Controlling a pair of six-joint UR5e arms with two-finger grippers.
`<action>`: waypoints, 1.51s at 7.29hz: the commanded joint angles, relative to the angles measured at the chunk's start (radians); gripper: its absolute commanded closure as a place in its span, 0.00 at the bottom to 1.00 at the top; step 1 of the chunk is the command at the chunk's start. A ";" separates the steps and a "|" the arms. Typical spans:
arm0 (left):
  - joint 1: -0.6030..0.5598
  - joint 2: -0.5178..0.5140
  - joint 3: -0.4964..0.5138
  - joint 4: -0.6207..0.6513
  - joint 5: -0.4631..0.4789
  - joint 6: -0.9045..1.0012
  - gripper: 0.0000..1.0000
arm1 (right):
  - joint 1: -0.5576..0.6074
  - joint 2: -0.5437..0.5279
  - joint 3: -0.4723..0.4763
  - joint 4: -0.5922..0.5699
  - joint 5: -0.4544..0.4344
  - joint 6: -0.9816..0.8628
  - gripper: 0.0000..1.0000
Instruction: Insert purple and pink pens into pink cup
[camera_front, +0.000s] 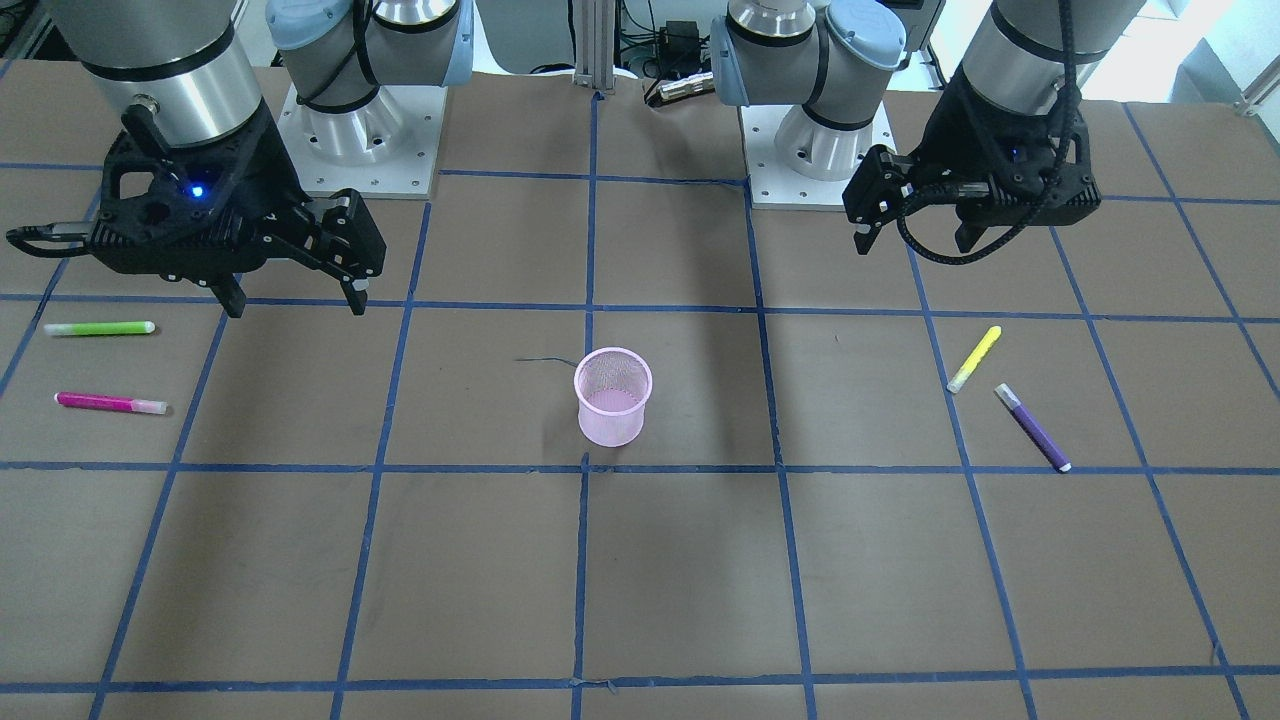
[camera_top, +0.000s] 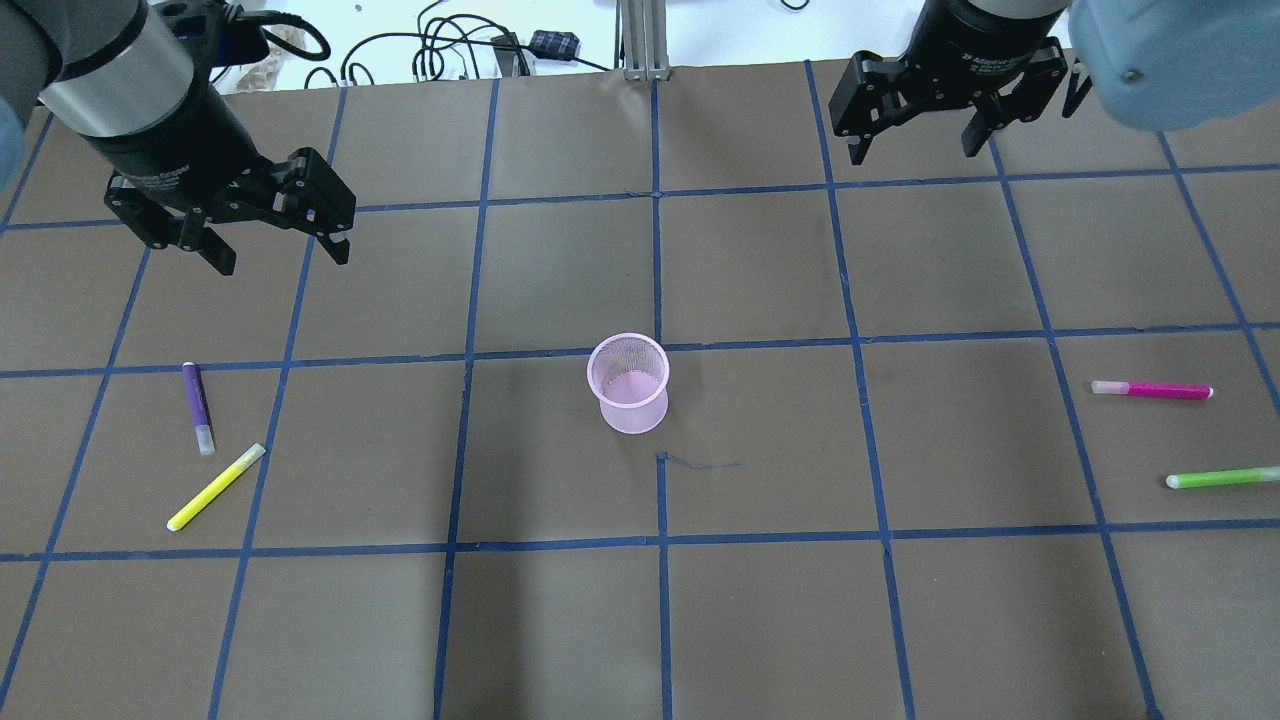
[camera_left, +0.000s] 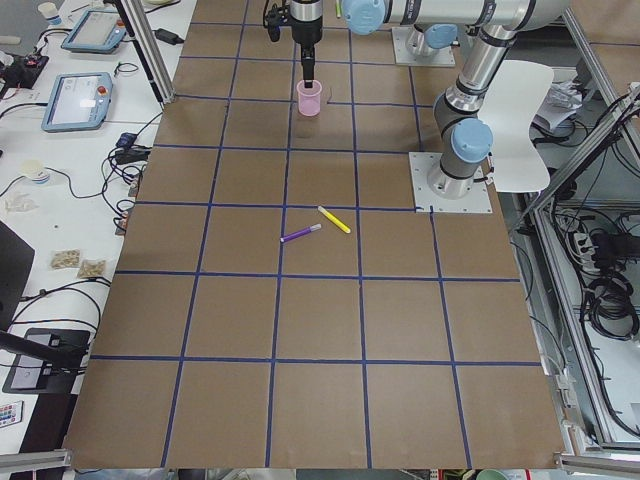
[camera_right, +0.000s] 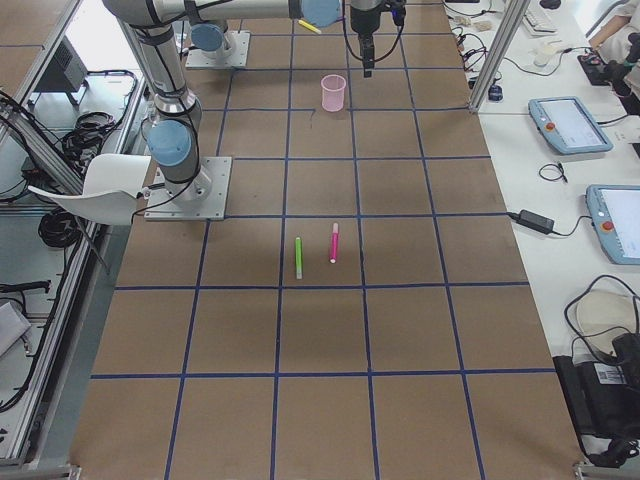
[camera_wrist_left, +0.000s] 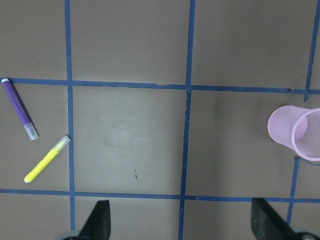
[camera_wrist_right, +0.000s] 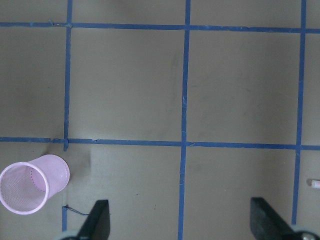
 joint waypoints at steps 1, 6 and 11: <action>0.002 0.003 0.000 -0.001 0.001 0.000 0.00 | 0.002 0.000 0.000 0.001 0.010 0.003 0.00; 0.002 0.003 -0.002 -0.009 0.007 0.003 0.00 | -0.014 -0.011 0.005 0.010 -0.010 -0.113 0.00; 0.010 0.000 0.006 0.009 0.001 0.004 0.00 | -0.355 -0.008 0.018 0.014 -0.061 -0.896 0.00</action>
